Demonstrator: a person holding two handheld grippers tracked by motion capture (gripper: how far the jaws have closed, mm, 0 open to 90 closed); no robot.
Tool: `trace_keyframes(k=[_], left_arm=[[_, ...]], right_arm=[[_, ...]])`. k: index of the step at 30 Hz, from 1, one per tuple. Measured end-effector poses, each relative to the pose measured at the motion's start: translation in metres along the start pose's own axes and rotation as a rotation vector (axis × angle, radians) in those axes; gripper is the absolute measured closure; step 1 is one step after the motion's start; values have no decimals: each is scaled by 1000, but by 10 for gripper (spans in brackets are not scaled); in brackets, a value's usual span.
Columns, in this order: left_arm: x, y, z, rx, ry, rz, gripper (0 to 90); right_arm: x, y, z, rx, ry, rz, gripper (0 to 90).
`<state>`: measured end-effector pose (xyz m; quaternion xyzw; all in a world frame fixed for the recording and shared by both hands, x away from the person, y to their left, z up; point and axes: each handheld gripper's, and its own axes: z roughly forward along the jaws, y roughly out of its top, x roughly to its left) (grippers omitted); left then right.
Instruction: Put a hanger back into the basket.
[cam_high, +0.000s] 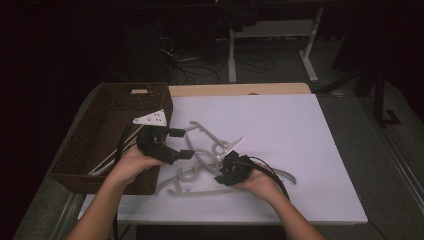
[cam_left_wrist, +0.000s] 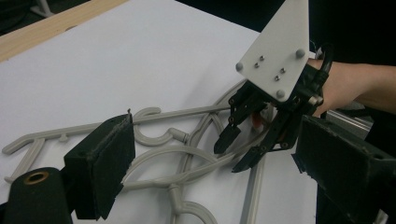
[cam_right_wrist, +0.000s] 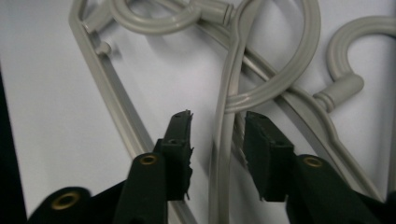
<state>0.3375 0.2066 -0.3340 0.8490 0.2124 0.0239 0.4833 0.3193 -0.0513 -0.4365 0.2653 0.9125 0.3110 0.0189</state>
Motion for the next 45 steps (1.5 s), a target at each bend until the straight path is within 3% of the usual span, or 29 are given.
trace_keyframes(k=[4,11,16,17,24,27,30,32,37,40,45], left_arm=[[-1,0,2,4,-2,3,120],[-1,-1,4,12,-8,5,120],[-3,-1,6,12,-12,7,122],[-5,-1,7,13,-19,9,122],[-11,-1,17,32,-38,20,125],[-13,-1,22,44,-45,23,125],[-13,-2,25,50,-49,20,126],[-13,-3,26,54,-49,21,126],[-14,-4,29,63,-50,26,135],[-16,-5,33,70,-54,28,135],[-19,-7,41,88,-65,34,137]], right_arm=[[1,-1,2,14,-19,-18,754],[-1,-8,-8,50,-37,-79,804],[-5,-18,-21,43,-5,-119,805],[-7,-27,-30,29,29,-163,804],[-11,-52,-51,29,143,-198,802],[-15,-63,-56,52,151,-201,798],[-21,-73,-57,69,145,-183,791],[-25,-75,-58,57,147,-155,739],[-30,-75,-70,-25,129,-90,660],[-34,-76,-79,-72,85,-25,653],[-42,-75,-88,-130,-10,27,634]])
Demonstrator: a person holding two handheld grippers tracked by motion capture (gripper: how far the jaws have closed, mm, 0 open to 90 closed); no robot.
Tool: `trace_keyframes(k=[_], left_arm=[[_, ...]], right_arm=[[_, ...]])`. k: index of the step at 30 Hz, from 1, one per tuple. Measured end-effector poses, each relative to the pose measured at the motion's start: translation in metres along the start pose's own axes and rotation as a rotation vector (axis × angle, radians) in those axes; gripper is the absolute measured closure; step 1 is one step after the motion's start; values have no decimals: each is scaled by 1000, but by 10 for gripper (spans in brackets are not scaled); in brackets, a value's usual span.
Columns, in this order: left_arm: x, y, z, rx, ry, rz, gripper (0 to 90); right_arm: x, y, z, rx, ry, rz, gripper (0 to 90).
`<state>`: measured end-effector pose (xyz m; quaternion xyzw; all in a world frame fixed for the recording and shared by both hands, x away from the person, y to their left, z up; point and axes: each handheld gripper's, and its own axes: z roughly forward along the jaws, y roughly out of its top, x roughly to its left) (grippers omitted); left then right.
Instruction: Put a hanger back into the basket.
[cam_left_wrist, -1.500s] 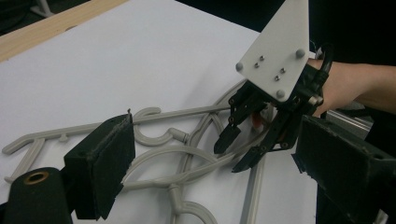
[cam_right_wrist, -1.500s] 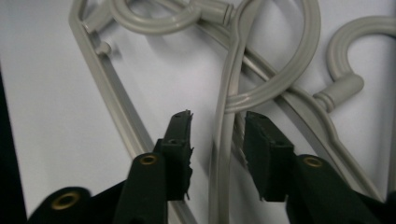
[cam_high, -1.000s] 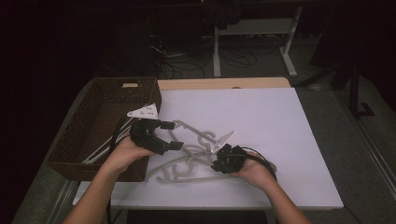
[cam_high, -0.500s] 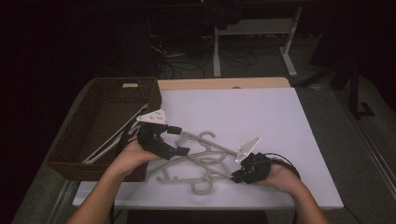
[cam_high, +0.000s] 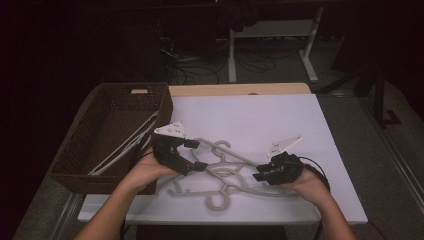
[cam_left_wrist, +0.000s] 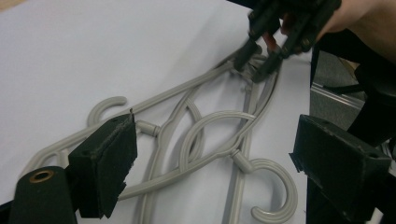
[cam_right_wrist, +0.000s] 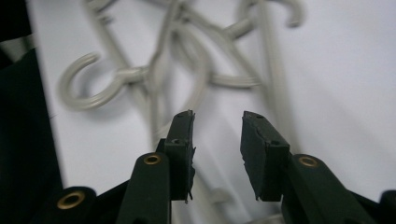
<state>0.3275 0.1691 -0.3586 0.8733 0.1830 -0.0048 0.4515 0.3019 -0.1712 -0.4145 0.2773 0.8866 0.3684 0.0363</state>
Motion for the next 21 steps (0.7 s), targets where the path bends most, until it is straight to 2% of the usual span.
trace_keyframes(k=[4,6,9,15,18,21], left_arm=[[-2,-1,7,15,-10,2,137],[-2,-1,8,18,-11,2,137],[-1,-2,9,23,-11,4,137],[0,-3,8,19,-12,-4,137],[0,-4,8,18,-12,-7,137],[0,-4,8,19,-10,-6,137]], right_arm=[[-10,7,3,-1,-78,38,635],[-15,11,8,0,-95,48,655],[-23,18,21,16,-89,59,668],[-30,24,46,86,-85,35,708],[-32,25,51,107,-83,22,772],[-32,27,52,108,-77,-9,798]])
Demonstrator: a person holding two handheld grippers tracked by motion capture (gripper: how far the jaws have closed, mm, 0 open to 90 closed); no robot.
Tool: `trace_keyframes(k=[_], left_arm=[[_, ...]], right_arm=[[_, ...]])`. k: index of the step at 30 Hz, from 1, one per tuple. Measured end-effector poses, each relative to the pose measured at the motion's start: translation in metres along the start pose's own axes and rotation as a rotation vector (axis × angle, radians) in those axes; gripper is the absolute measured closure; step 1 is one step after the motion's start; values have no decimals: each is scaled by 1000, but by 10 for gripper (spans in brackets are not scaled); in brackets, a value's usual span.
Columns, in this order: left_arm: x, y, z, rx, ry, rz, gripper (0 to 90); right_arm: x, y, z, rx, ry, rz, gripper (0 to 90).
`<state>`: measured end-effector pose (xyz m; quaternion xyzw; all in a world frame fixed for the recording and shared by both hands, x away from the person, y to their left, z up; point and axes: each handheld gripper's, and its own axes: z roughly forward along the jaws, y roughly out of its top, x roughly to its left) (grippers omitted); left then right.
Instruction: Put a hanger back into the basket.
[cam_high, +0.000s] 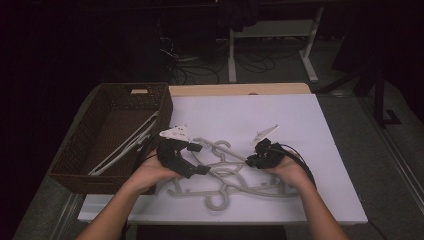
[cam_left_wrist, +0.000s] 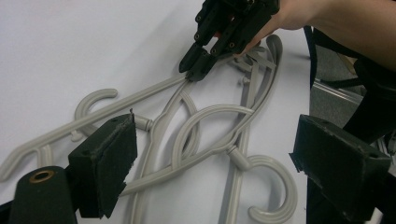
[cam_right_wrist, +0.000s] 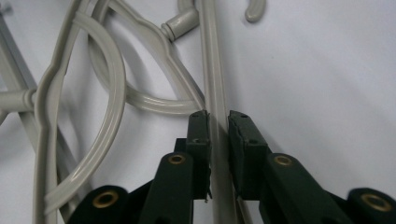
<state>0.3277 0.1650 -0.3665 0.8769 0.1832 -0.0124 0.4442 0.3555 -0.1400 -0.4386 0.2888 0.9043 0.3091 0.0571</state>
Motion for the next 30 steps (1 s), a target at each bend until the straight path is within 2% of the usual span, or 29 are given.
trace_keyframes(k=[2,6,10,14,17,19,20,21,22,27,30], left_arm=[[0,0,0,3,0,0,137],[-1,0,2,7,-3,2,137],[-2,-1,3,14,-5,5,138],[-3,-3,6,26,-8,6,138],[-4,-4,9,35,-13,5,138],[-4,-5,11,37,-17,6,138],[-5,-5,12,42,-18,7,138],[-5,-5,13,43,-20,7,138],[-5,-6,13,45,-21,9,138],[-7,-7,15,53,-22,11,138],[-7,-8,16,57,-21,12,138]], right_arm=[[0,2,-1,-5,18,-10,801],[4,9,1,1,56,-65,801],[11,17,4,-3,111,-142,802],[19,26,9,20,174,-227,802],[22,31,17,18,217,-260,801],[24,33,19,13,222,-275,797],[24,34,19,3,219,-273,788],[24,33,19,-3,216,-260,743],[23,32,17,-7,191,-234,669],[19,15,-7,-59,120,-121,668],[22,-1,-24,-62,66,-56,727]])
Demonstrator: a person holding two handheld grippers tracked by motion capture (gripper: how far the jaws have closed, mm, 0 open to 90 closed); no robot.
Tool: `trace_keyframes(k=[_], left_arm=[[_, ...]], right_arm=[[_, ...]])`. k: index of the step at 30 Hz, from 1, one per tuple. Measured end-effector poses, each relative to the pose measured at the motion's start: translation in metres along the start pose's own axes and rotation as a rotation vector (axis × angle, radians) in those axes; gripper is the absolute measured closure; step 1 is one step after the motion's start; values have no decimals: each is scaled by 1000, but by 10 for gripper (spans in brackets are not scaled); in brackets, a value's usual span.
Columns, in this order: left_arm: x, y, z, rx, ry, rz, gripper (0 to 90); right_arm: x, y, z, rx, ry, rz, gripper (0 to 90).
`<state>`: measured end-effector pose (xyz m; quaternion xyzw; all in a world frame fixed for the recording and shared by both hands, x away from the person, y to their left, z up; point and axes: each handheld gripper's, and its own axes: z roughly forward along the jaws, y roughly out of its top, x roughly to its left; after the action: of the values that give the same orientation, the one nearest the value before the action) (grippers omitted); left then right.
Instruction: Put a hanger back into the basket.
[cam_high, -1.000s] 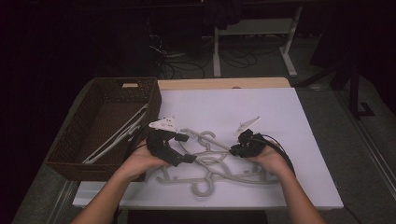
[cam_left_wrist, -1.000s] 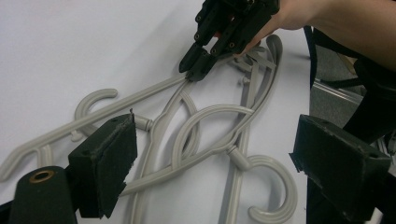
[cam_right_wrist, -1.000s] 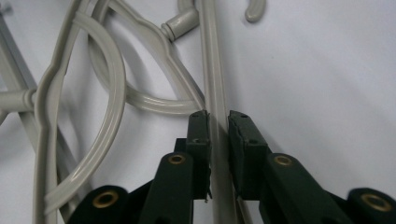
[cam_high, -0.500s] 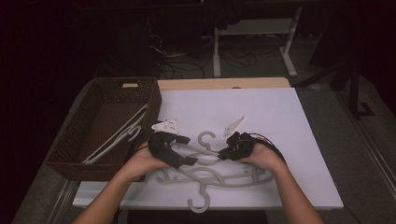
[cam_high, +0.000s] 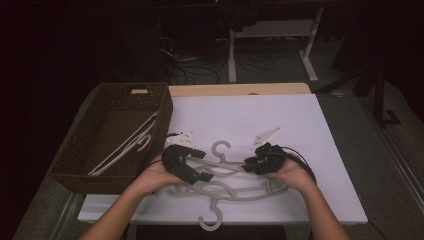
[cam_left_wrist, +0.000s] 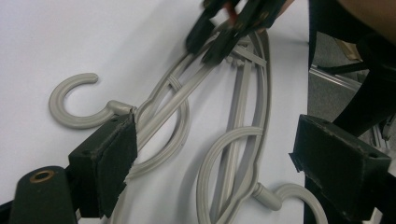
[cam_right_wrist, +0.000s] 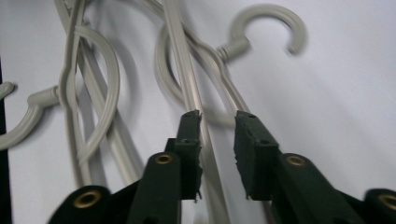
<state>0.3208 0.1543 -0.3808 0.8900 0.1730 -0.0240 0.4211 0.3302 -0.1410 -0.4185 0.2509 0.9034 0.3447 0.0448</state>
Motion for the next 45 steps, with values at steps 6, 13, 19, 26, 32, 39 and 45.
trace_keyframes(k=[6,13,19,26,32,39,45], left_arm=[[-1,0,2,6,-3,4,138],[-1,-2,5,16,-6,5,138],[-1,-3,5,16,-5,2,138],[1,-5,6,27,9,-1,143],[-1,-8,17,113,91,54,146],[-1,-12,24,130,91,56,147],[1,-11,20,108,86,40,147]], right_arm=[[11,-32,-28,-1,-70,65,880],[26,-52,-23,35,-61,112,891],[27,-46,-11,65,-120,111,893],[17,-42,-15,91,-245,75,893],[9,-42,-13,92,-250,81,893],[9,-43,-19,41,-214,102,850],[26,-33,-18,-65,-31,143,690]])
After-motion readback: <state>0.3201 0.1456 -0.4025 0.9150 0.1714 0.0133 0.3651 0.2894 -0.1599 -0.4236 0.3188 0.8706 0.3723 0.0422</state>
